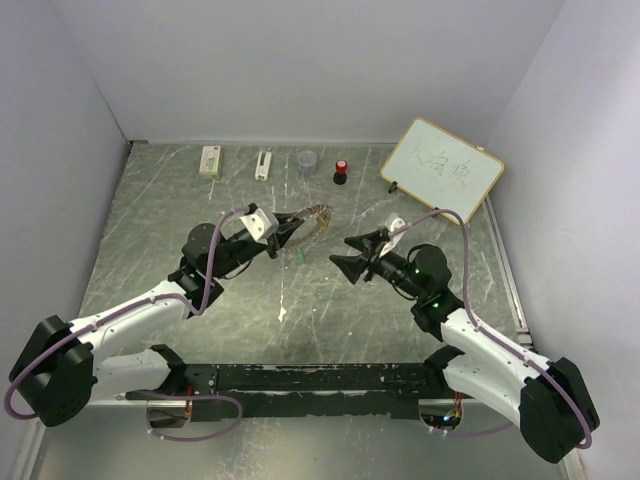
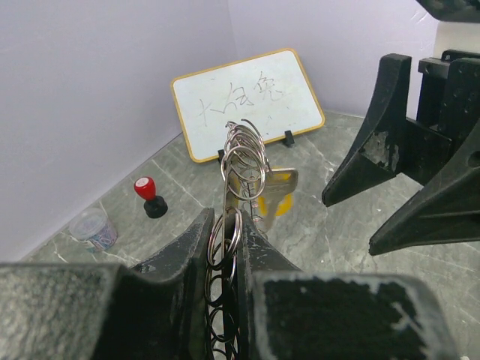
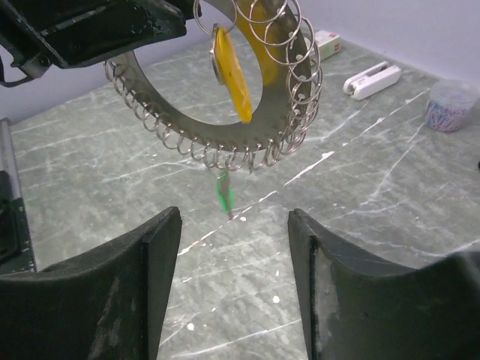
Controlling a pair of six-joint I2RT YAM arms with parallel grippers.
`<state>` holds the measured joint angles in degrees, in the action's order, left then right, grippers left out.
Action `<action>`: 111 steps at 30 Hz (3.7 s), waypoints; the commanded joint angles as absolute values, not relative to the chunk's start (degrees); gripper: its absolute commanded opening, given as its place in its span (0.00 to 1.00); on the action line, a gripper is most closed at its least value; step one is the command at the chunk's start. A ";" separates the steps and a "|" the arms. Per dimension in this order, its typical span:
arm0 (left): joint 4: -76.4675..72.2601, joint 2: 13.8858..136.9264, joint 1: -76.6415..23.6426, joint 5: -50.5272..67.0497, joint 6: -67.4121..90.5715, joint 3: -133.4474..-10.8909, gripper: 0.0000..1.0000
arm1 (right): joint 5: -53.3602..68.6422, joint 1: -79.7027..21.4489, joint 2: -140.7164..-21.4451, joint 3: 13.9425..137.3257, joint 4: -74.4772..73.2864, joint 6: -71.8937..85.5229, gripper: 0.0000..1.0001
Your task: Put the keys on the keyring
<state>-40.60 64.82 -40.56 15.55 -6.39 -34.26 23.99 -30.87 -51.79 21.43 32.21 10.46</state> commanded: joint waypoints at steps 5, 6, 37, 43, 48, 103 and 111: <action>-42.29 63.42 -40.51 15.06 -4.21 -37.10 0.07 | 25.51 -32.25 -55.15 21.22 46.89 7.32 0.42; -42.31 63.43 -40.52 15.10 -4.15 -37.09 0.07 | 27.03 -32.26 -55.46 22.04 46.20 7.14 0.49; -43.63 62.67 -41.92 13.31 0.97 -36.97 0.07 | 11.38 -40.37 -68.73 18.00 76.20 6.54 0.51; -43.88 62.84 -42.28 12.85 1.06 -36.65 0.07 | 6.91 -42.57 -73.99 16.73 84.69 0.60 0.54; -43.68 62.71 -42.39 12.60 0.73 -36.39 0.07 | 6.06 -43.15 -77.33 16.82 88.85 -1.48 0.51; -44.67 64.21 -42.39 13.01 1.41 -35.72 0.07 | 4.49 -44.47 -83.96 22.75 95.18 -0.49 0.23; -44.10 64.05 -42.38 11.66 0.74 -35.35 0.07 | 3.73 -44.47 -81.45 21.83 93.77 -0.70 0.02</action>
